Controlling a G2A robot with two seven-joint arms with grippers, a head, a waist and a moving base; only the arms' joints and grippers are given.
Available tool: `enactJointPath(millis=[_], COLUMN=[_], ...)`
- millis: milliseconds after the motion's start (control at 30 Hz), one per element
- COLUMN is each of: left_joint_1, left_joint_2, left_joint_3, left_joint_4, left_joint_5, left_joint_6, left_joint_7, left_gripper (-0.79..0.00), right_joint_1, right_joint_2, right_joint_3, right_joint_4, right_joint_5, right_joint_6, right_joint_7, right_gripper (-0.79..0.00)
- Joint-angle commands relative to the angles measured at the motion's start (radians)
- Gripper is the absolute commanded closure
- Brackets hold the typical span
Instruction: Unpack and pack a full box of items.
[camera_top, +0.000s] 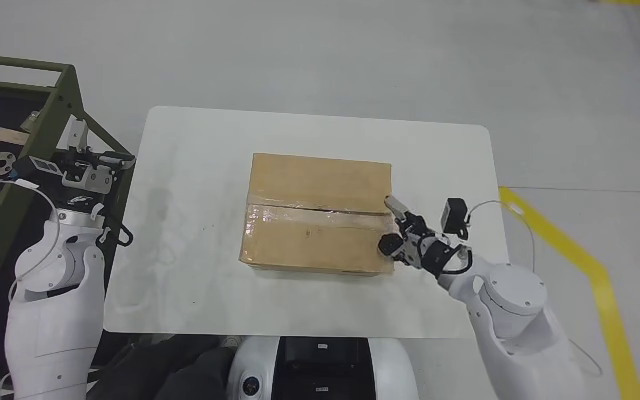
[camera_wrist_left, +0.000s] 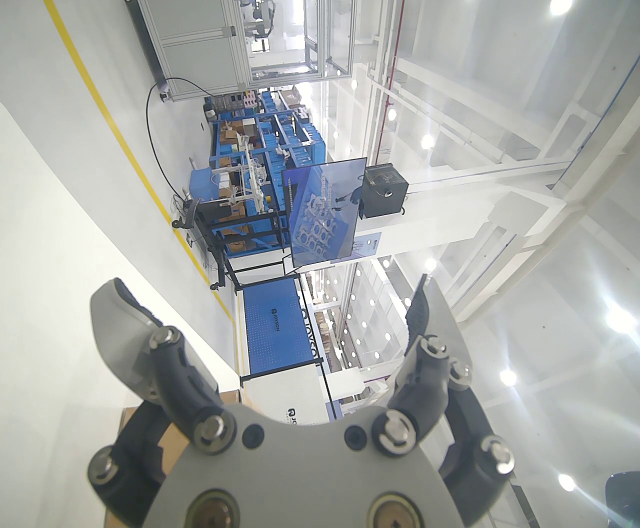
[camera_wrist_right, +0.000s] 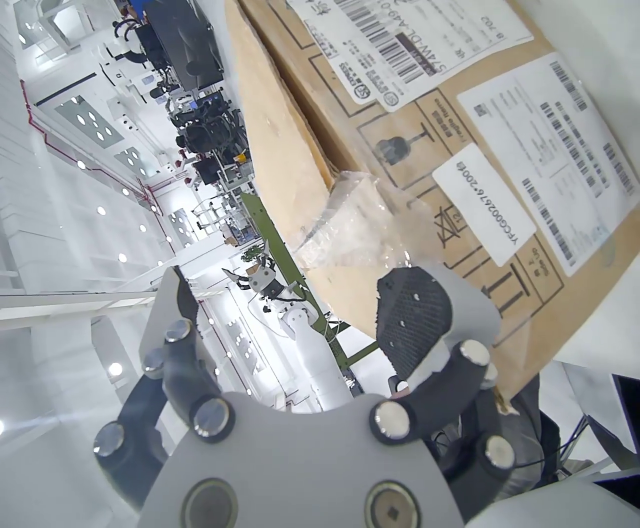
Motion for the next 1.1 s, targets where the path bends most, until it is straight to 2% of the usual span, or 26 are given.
enactJointPath(millis=[0,133,333,600,633,733,767,800,1067], left_joint_1=[0.0,0.0,0.0,0.0,0.0,0.0,0.0,0.0,0.0], left_joint_2=[0.0,0.0,0.0,0.0,0.0,0.0,0.0,0.0,0.0], left_joint_3=[0.0,0.0,0.0,0.0,0.0,0.0,0.0,0.0,0.0], left_joint_4=[0.0,0.0,0.0,0.0,0.0,0.0,0.0,0.0,0.0], left_joint_5=[0.0,0.0,0.0,0.0,0.0,0.0,0.0,0.0,0.0], left_joint_6=[0.0,0.0,0.0,0.0,0.0,0.0,0.0,0.0,0.0], left_joint_7=[0.0,0.0,0.0,0.0,0.0,0.0,0.0,0.0,0.0], left_gripper=[-0.785,-0.785,-0.785,-0.785,-0.785,-0.785,-0.785,-0.785,-0.785], right_joint_1=[0.003,0.011,0.014,0.019,0.021,0.028,0.03,0.033,0.056], right_joint_2=[0.001,0.003,0.006,0.012,0.012,0.014,0.014,0.015,0.021], right_joint_3=[0.0,0.0,0.006,0.007,0.008,0.007,0.007,0.007,-0.006], right_joint_4=[0.005,0.017,0.012,0.002,0.003,0.005,0.007,0.008,-0.007], right_joint_5=[0.008,0.024,0.036,0.046,0.049,0.058,0.06,0.062,0.05], right_joint_6=[0.007,0.011,0.036,0.09,0.099,0.115,0.121,0.125,0.151], right_joint_7=[0.001,0.0,-0.009,-0.025,-0.029,-0.032,-0.032,-0.032,-0.041], right_gripper=[-0.366,-0.317,-0.32,-0.274,-0.252,-0.105,-0.028,0.0,0.0])
